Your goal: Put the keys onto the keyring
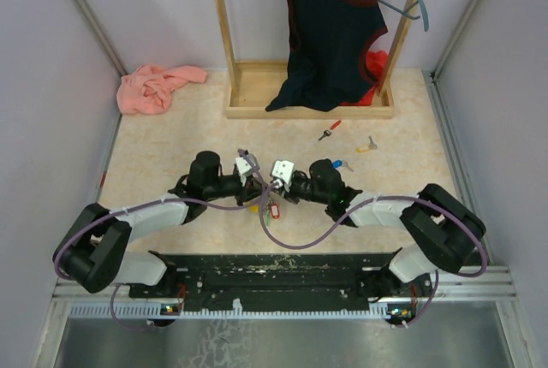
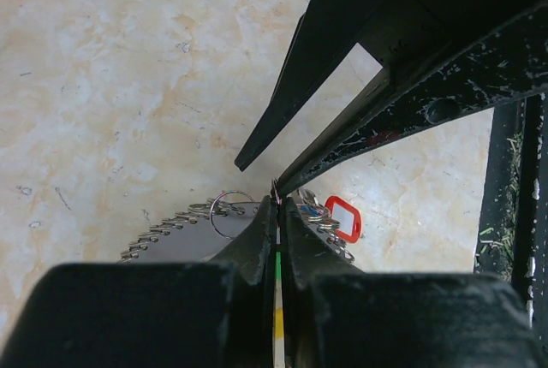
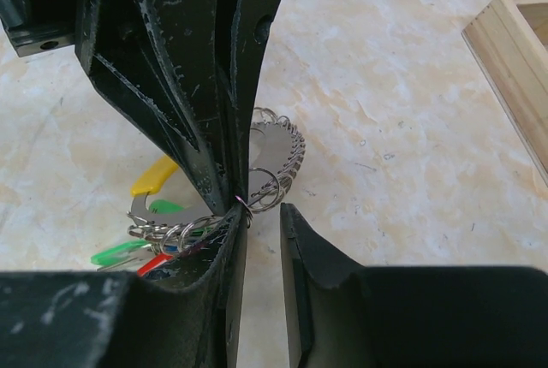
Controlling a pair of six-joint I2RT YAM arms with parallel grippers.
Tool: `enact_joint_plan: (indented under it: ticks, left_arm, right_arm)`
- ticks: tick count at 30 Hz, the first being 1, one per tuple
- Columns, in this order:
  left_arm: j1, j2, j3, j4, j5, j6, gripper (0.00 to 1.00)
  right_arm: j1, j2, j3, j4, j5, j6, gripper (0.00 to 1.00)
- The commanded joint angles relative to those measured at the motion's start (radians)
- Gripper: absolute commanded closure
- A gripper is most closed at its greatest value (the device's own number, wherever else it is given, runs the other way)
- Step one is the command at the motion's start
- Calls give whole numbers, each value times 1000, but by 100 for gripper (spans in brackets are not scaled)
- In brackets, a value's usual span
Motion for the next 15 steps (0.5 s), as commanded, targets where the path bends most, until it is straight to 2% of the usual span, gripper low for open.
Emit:
enact_joint_plan:
  ticks: [1, 12, 15]
  left_arm:
    - [2, -14, 17, 58, 50, -19, 99]
    - [1, -31, 2, 113, 116, -69, 99]
    - [1, -38, -4, 120, 114, -81, 99]
  right_arm:
    - [17, 17, 12, 89, 16, 11, 79]
    - [16, 12, 0, 178, -10, 103, 85]
    - [16, 10, -9, 194, -5, 109, 95]
